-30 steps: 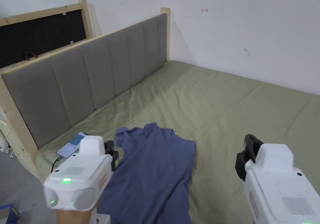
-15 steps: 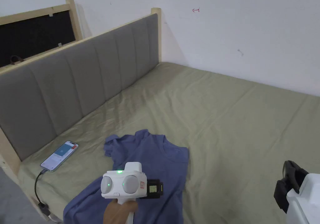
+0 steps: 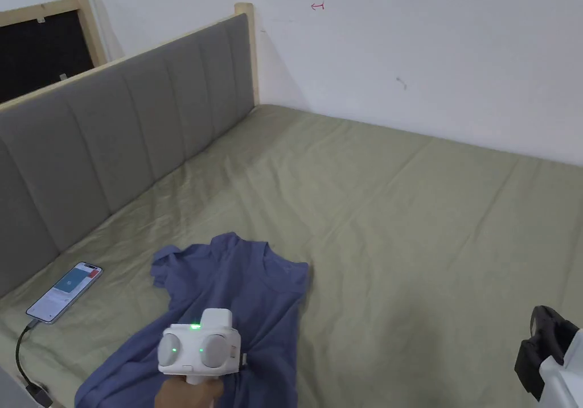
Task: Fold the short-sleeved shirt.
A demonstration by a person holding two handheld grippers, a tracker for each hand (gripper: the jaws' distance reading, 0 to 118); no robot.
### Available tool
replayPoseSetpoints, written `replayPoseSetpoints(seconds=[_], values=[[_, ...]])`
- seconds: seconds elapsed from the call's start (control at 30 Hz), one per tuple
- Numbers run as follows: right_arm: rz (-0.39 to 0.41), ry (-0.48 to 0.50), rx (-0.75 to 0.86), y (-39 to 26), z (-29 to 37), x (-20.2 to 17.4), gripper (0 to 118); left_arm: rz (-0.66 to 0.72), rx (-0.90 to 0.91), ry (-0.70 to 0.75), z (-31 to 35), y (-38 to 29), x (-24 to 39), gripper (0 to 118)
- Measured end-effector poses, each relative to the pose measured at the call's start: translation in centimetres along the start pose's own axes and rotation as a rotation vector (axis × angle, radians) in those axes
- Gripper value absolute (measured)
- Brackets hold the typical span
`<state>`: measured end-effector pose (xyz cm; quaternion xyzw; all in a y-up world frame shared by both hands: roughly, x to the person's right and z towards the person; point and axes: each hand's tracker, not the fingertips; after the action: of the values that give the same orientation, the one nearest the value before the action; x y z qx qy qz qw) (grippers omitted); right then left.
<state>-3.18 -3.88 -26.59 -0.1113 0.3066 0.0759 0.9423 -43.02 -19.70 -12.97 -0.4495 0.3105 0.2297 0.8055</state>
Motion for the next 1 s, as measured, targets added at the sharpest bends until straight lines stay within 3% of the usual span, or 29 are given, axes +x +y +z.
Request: replayPoseSetpoints(seconds=[0.1,0.47,0.73,1.0], values=[[-0.015,-0.012,0.021,0.4,0.7,0.6,0,0.088,0.062,-0.106,3.3,0.4,-1.3,0],[-0.060,-0.056,0.094,1.8,4.3,3.9,0,-0.001,0.356,-0.358,19.3,5.0,2.8,0],[-0.070,-0.137,0.153,2.7,7.9,7.6,0,-0.236,0.466,-0.537,27.4,9.0,13.6,0],[-0.064,-0.256,0.188,3.1,11.5,12.0,0,-0.436,0.474,-0.714,30.1,8.4,25.7,0]])
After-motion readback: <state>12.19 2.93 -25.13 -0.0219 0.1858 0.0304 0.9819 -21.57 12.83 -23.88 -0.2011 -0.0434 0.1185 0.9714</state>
